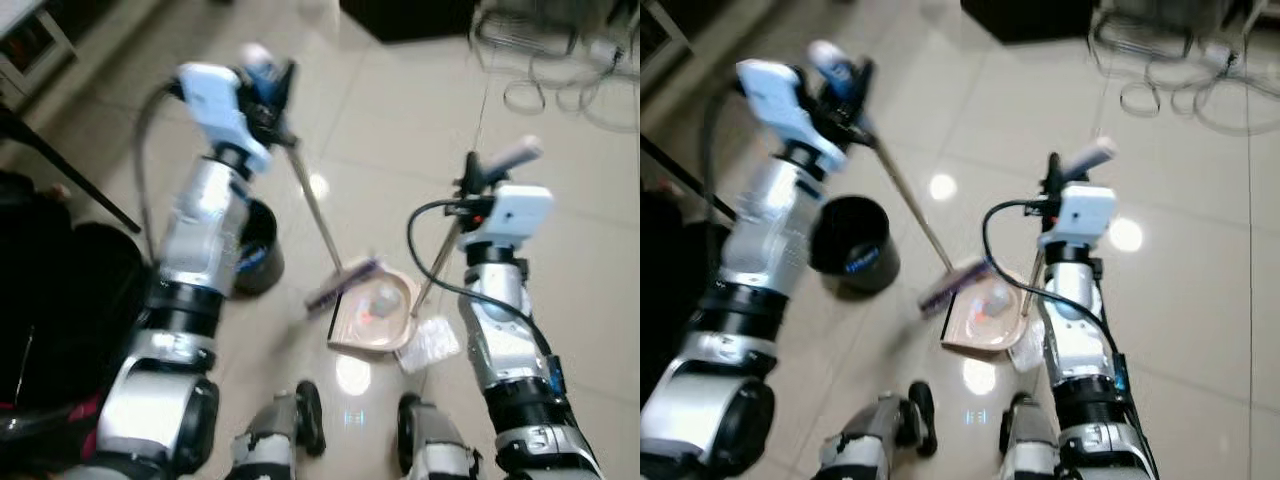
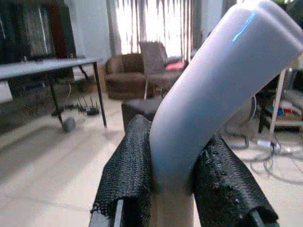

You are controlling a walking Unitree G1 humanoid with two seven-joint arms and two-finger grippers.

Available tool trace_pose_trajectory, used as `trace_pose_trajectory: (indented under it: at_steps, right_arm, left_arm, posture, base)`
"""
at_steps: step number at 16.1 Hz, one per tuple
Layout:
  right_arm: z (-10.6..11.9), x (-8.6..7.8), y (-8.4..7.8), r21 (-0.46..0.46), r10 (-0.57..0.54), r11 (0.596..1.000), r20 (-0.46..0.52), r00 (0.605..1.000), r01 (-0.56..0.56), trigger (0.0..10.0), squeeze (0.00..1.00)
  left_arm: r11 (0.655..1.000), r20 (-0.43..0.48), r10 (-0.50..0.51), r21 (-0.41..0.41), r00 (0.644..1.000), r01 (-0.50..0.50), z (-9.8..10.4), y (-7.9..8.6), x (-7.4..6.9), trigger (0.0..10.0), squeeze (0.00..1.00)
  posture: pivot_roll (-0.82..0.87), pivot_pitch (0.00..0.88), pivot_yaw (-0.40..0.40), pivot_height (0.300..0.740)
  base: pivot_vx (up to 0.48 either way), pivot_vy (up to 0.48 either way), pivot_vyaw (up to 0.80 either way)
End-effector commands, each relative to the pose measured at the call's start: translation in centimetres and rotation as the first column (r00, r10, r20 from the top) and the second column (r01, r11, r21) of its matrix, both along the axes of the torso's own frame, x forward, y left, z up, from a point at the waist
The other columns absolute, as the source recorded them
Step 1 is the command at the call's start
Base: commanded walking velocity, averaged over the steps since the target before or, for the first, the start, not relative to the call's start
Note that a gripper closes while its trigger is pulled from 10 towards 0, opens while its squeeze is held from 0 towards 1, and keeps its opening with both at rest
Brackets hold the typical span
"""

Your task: Sweep floor

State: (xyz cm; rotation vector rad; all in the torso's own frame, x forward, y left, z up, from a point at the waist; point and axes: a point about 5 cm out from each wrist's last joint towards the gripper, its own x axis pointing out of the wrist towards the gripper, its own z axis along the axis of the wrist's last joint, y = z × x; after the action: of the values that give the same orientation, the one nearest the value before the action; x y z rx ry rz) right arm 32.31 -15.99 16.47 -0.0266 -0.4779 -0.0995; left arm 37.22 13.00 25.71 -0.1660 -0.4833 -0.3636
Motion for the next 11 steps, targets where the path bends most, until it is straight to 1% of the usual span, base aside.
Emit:
trace_pose_trajectory:
  at_steps: [1, 2, 3, 5, 6, 7, 8, 9, 10, 11]
  right_arm:
    - [1.0, -0.7, -0.4, 0.016, 0.005, 1.000, 0.040, 0.999, -0.006, 10.0, 0.00]
    - [1.2, -0.8, -0.5, 0.018, 0.005, 1.000, 0.044, 0.999, -0.006, 10.0, 0.00]
    - [1.7, -1.0, -1.0, 0.018, 0.003, 1.000, 0.047, 0.999, -0.003, 10.0, 0.00]
    - [2.5, -1.2, -1.8, 0.029, -0.014, 0.999, 0.045, 0.999, 0.012, 10.0, 0.00]
    - [3.3, -1.3, -2.4, 0.039, -0.026, 0.999, 0.042, 0.999, 0.025, 10.0, 0.00]
    - [4.7, -1.5, -3.0, 0.047, -0.012, 0.999, 0.039, 0.999, 0.010, 10.0, 0.00]
    - [5.7, -1.8, -3.4, 0.046, 0.007, 0.999, 0.036, 0.999, -0.009, 10.0, 0.00]
    - [6.0, -1.9, -3.6, 0.049, 0.010, 0.999, 0.035, 0.999, -0.012, 10.0, 0.00]
    - [7.2, -2.3, -4.2, 0.061, 0.022, 0.998, 0.026, 0.999, -0.024, 10.0, 0.00]
    - [8.1, -2.5, -4.4, 0.073, 0.042, 0.996, 0.016, 0.999, -0.043, 10.0, 0.00]
  left_arm:
    - [1.000, 0.027, 0.024, -0.020, 0.999, -0.024, 0.8, 1.6, 0.0, 10.0, 0.00]
    - [0.999, 0.034, 0.033, 0.002, 0.999, -0.033, 0.9, 1.9, -0.1, 10.0, 0.00]
    - [0.999, 0.024, 0.050, 0.013, 0.998, -0.050, 0.8, 2.7, -0.1, 10.0, 0.00]
    - [0.997, 0.005, 0.058, 0.054, 0.998, -0.058, 0.1, 3.4, -0.3, 10.0, 0.00]
    - [0.994, -0.014, 0.061, 0.087, 0.998, -0.059, -0.8, 3.7, -0.7, 10.0, 0.00]
    - [0.990, -0.032, 0.078, 0.120, 0.996, -0.074, -1.8, 4.1, -1.3, 10.0, 0.00]
    - [0.987, -0.046, 0.093, 0.135, 0.995, -0.086, -2.3, 4.5, -1.7, 10.0, 0.00]
    - [0.986, -0.054, 0.100, 0.141, 0.994, -0.092, -2.5, 4.7, -1.8, 10.0, 0.00]
    - [0.981, -0.082, 0.118, 0.163, 0.990, -0.104, -3.2, 5.2, -2.4, 10.0, 0.00]
    - [0.977, -0.105, 0.128, 0.185, 0.986, -0.107, -3.9, 5.4, -2.8, 10.0, 0.00]
  posture:
    - [-0.02, 0.083, 0.091, 0.740]
    - [-0.02, 0.083, 0.091, 0.740]
    - [-0.02, 0.062, 0.093, 0.740]
    - [-0.03, 0.051, 0.092, 0.740]
    - [-0.03, 0.044, 0.090, 0.740]
    - [-0.04, 0.037, 0.086, 0.740]
    - [-0.04, 0.034, 0.083, 0.740]
    - [-0.04, 0.032, 0.081, 0.740]
    - [-0.04, 0.031, 0.079, 0.740]
    - [-0.04, 0.032, 0.079, 0.740]
  base:
    - [0.000, 0.000, 0.00]
    - [0.000, 0.000, 0.00]
    - [0.000, 0.000, 0.00]
    - [0.000, 0.000, 0.00]
    - [0.000, 0.000, 0.00]
    - [0.000, 0.000, 0.00]
    - [0.000, 0.000, 0.00]
    - [0.000, 0.000, 0.00]
    - [0.000, 0.000, 0.00]
    - [0.000, 0.000, 0.00]
